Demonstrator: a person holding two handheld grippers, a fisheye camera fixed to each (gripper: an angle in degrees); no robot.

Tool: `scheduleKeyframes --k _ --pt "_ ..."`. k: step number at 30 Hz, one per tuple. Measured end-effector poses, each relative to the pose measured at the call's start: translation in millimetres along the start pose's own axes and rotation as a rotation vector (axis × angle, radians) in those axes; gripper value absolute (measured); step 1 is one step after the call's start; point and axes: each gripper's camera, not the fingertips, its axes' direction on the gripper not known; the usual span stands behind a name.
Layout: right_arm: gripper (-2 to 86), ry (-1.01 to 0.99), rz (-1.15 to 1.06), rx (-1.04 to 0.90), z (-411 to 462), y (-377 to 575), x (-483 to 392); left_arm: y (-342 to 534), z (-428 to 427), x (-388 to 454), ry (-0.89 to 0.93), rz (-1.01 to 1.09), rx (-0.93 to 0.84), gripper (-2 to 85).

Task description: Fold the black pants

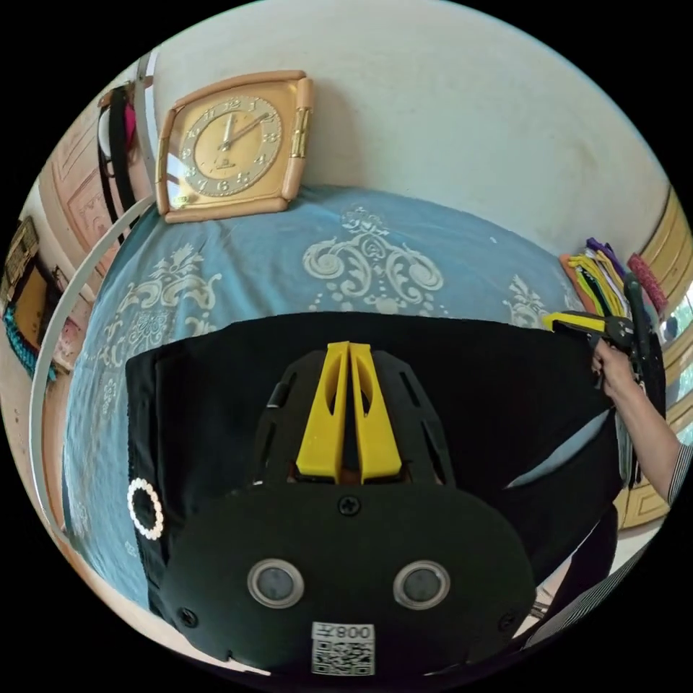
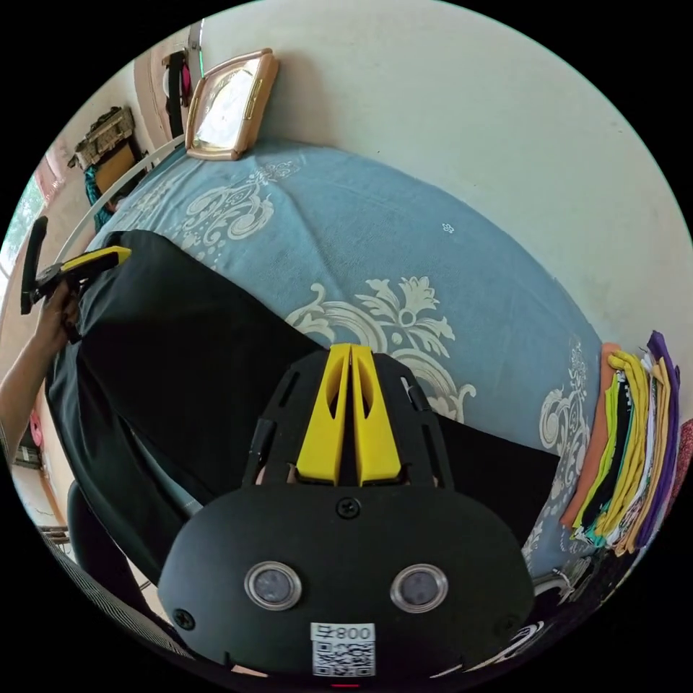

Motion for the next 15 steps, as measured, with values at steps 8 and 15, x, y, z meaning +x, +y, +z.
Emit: scheduleKeyframes --k 8,15 --pt "-0.2 -0.001 0.054 -0.07 19.9 40.4 27.8 -17.0 58.3 57.7 -0.074 0.21 -0.092 0.1" --pt "-0.1 -0.02 0.032 0.001 -21.6 60.3 20.9 17.6 21.2 27.1 0.053 0.139 -0.066 0.1"
